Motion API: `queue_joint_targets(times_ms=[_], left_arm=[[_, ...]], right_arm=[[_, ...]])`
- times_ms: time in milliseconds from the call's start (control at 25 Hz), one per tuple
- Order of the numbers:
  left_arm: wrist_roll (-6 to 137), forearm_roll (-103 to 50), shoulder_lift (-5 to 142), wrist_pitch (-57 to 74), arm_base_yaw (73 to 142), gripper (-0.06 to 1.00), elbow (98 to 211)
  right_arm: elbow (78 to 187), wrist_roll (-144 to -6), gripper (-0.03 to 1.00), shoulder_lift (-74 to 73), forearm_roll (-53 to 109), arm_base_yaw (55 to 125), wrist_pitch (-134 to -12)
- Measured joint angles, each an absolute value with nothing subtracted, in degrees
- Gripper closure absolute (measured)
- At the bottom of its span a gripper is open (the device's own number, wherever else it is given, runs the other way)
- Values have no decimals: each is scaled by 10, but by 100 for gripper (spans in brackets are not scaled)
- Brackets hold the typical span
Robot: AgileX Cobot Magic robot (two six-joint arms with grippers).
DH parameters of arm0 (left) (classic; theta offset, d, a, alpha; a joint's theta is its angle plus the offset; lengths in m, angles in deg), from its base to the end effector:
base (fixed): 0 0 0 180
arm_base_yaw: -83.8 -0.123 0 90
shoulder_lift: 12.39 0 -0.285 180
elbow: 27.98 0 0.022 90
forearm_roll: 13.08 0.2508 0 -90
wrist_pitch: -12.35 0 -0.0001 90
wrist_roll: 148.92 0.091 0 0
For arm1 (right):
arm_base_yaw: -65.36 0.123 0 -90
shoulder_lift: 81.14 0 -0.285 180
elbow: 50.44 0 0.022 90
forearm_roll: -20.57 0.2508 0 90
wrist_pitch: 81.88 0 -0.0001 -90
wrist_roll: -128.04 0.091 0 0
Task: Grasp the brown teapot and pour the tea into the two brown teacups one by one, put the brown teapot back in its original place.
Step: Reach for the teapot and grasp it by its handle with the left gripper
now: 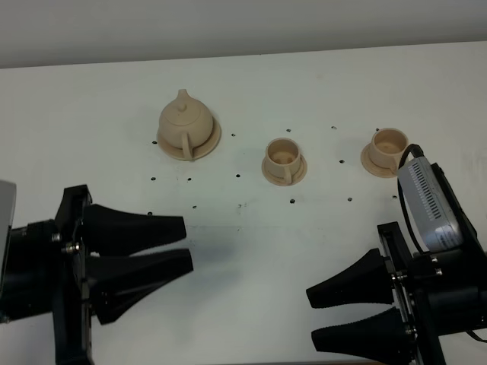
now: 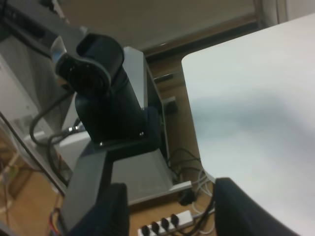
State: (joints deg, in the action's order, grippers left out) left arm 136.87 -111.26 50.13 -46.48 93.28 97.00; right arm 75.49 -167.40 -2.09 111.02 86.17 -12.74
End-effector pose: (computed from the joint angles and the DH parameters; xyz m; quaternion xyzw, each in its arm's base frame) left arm 0.1331 -0.1004 0.2675 0.3545 0.6633 -0.4240 0.5045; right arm 0.1268 0.1392 0.2258 -0.5012 0.6065 0.5081 0.3504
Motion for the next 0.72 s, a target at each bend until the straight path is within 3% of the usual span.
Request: queue_joint_targets(times_ms=[240,720], left_arm=[[1227,-1040,501,-355,933,59,1035],[990,-859,501,-287,933,61,1105]], right_arm=[[825,-1502,55,-22,1068,862,-184],[1013,-958,55,-40,645,862,-200]])
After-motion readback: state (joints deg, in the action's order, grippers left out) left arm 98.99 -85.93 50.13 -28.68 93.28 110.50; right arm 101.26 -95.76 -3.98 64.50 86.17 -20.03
